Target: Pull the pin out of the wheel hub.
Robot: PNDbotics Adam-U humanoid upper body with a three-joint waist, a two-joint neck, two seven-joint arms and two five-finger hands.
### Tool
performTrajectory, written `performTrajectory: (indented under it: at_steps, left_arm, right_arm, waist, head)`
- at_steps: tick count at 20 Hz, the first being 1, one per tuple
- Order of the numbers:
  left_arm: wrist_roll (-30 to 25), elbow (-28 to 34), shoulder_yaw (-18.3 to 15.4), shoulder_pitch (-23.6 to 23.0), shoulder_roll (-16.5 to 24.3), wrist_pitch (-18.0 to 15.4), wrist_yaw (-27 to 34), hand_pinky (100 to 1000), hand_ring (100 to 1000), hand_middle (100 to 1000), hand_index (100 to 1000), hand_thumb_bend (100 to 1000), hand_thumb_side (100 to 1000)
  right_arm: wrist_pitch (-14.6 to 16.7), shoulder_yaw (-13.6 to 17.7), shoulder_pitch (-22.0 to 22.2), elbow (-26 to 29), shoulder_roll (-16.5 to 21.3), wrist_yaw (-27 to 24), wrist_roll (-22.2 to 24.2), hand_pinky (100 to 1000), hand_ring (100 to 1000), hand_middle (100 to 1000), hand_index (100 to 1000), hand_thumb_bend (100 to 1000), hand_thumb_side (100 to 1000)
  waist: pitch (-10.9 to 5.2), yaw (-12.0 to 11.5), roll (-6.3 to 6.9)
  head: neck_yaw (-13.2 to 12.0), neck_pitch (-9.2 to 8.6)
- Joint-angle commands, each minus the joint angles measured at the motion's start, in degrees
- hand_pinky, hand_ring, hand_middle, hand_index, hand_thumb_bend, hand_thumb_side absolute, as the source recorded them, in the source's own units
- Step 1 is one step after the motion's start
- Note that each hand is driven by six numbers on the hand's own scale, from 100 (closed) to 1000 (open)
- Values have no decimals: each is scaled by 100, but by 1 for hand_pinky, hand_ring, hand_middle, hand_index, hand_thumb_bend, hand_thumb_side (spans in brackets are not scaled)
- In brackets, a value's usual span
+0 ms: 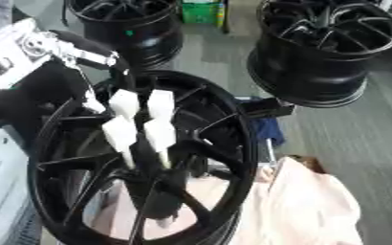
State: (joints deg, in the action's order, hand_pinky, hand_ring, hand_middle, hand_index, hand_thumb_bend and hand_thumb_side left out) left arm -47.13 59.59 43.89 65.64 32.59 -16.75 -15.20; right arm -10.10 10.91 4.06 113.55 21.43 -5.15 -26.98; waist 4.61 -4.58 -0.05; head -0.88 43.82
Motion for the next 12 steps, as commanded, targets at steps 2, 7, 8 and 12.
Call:
performTrajectory:
  at_steps: [2,7,8,12]
  left_arm:
    - [-483,-52,-103,89,24,-587,-110,804,785,668,805,449,381]
    - [-483,-151,-163,88,-10,-644,-208,801,785,672,807,448,346]
    - [-483,-175,-173,82,-16,-661,-238,801,785,672,807,448,346]
    - [-483,-258,-236,69,-84,-709,-234,793,776,659,799,418,364]
  right_arm:
    - [7,22,-46,104,59,-52,-33,710,726,757,772,100,760]
    - [10,6,-40,104,38,-65,-16,710,726,756,772,100,762]
    - [16,4,-40,104,34,-67,-14,710,726,756,772,100,762]
    - [7,-4,-34,103,15,-78,-11,710,727,756,771,100,764]
  waist:
    - [-58,12,-6]
    - [-55,12,-7]
    - [-54,15,-8]
    - [-47,26,-12]
  head:
    - [-28,30]
    - [-38,30]
    - [-42,30]
    - [-50,30]
